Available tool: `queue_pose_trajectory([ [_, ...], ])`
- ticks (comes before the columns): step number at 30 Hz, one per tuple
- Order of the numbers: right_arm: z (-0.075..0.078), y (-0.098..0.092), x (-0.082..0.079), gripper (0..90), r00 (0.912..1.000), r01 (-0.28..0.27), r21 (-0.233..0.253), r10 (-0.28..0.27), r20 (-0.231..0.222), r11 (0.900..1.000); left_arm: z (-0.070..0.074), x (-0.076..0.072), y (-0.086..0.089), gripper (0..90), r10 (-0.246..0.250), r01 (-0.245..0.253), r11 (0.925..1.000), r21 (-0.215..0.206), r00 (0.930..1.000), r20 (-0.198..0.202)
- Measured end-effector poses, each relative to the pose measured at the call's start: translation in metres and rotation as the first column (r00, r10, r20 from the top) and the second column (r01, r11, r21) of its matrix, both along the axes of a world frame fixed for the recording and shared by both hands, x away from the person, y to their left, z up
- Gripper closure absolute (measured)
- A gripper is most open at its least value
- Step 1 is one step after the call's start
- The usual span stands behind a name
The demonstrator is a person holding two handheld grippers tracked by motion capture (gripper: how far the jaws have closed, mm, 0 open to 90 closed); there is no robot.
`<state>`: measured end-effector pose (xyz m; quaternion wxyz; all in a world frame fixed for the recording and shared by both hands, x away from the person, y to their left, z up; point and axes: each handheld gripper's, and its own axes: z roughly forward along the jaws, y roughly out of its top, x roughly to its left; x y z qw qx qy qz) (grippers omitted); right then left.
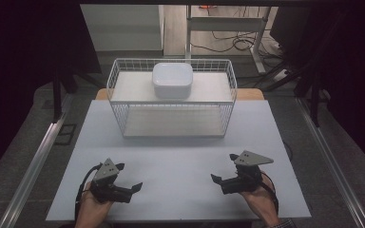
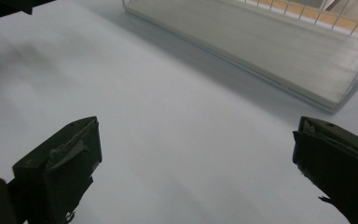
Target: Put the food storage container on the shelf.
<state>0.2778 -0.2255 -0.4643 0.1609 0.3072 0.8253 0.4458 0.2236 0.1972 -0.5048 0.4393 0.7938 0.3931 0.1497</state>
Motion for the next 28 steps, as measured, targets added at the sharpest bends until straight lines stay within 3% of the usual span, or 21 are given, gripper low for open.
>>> queue_pose_trajectory([
  [12, -0.02, -0.014, -0.012, 0.9, 0.9991, 0.035, -0.034, -0.036, -0.025, 0.999, -0.022, -0.01, 0.003, 2.3, 0.021, -0.017, 0.998, 0.062, 0.9979, -0.061],
  [17, -0.039, -0.021, -0.014, 0.0, 0.9959, 0.042, -0.084, -0.049, -0.076, 0.996, -0.03, -0.008, 0.003, 0.9, 0.04, -0.031, 0.9957, 0.087, 0.9941, -0.101],
  [22, -0.051, -0.021, -0.012, 0.0, 0.9907, 0.045, -0.16, -0.064, -0.12, 0.986, -0.036, -0.005, 0.003, 0.5, 0.049, -0.032, 0.9932, 0.112, 0.9881, -0.146],
  [28, -0.053, -0.019, -0.011, 0.0, 0.9909, 0.041, -0.182, -0.064, -0.119, 0.982, -0.035, -0.004, 0.003, 0.0, 0.048, -0.036, 0.9948, 0.096, 0.9895, -0.136],
])
